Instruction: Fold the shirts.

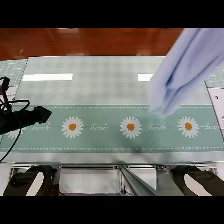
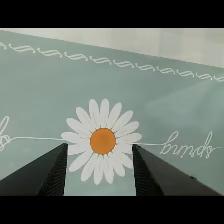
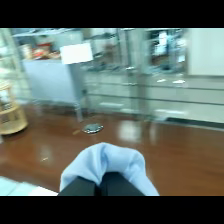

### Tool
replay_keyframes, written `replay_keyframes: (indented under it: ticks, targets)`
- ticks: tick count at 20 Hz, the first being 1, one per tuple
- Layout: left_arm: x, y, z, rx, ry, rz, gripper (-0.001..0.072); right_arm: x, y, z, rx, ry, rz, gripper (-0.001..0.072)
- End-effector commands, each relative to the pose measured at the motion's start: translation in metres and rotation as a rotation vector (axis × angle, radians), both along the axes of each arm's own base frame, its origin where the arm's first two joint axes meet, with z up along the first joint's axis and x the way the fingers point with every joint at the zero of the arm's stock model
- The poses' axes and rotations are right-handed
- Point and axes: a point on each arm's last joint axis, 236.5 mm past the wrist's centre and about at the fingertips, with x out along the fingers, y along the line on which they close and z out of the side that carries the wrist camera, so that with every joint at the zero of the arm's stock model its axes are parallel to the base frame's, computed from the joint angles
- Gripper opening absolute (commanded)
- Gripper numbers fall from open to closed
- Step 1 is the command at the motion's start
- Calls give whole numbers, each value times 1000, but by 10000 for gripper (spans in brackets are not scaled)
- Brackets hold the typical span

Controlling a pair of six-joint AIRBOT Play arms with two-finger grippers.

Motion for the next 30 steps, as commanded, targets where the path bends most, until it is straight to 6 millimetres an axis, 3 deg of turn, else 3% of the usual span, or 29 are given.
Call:
replay_keyframes:
  ticks: [1, 3, 5, 8, 11, 13, 15, 16, 17, 18, 20, 22, 24, 26, 27, 28, 30]
  targets:
    - [-4, -3, 3, -16, -23, 2, 502, -5, 64, -36, -49, 127, 202, 24]
    - [-4, -6, 4, -27, -27, 1, 502, 6, 103, -97, -132, 306, 275, 24]
    - [-4, -6, 4, -30, -27, 0, 502, 9, 150, -177, -249, 503, 349, 24]
    - [-2, -10, 7, -52, -34, 0, 502, -2, 219, -295, -388, 731, 462, 24]
    - [5, -5, 11, -23, -76, -2, 501, -8, 273, -406, -416, 914, 500, 24]
    - [5, -6, 11, -28, -73, -4, 501, -7, 298, -457, -367, 1027, 512, 25]
    - [4, -9, 11, -44, -68, -7, 502, -4, 319, -482, -284, 1111, 528, 25]
    - [4, -13, 12, -64, -69, -9, 502, 1, 325, -486, -234, 1136, 531, 82]
    - [4, -16, 13, -80, -70, -11, 502, 9, 325, -484, -190, 1139, 529, 327]
    - [4, -18, 14, -89, -71, -12, 502, 21, 317, -479, -170, 1136, 527, 408]
    - [4, -17, 14, -72, -77, -30, 502, 49, 271, -464, -150, 1160, 474, 408]
    - [2, -4, 15, -2, -74, -40, 502, 77, 187, -451, -199, 1183, 347, 407]
    - [1, 34, 22, 115, -66, 27, 501, 88, 79, -446, -281, 1218, 122, 407]
    - [7, 68, 27, 143, -72, 177, 501, 78, -16, -453, -264, 1238, -121, 407]
    - [8, 70, 19, 91, -42, 221, 501, 67, -44, -462, -202, 1246, -193, 407]
    - [8, 59, 1, 0, 29, 227, 501, 54, -61, -476, -119, 1256, -238, 407]
    - [-7, 10, -47, -234, 244, 120, 500, 23, -74, -515, 50, 1298, -279, 407]
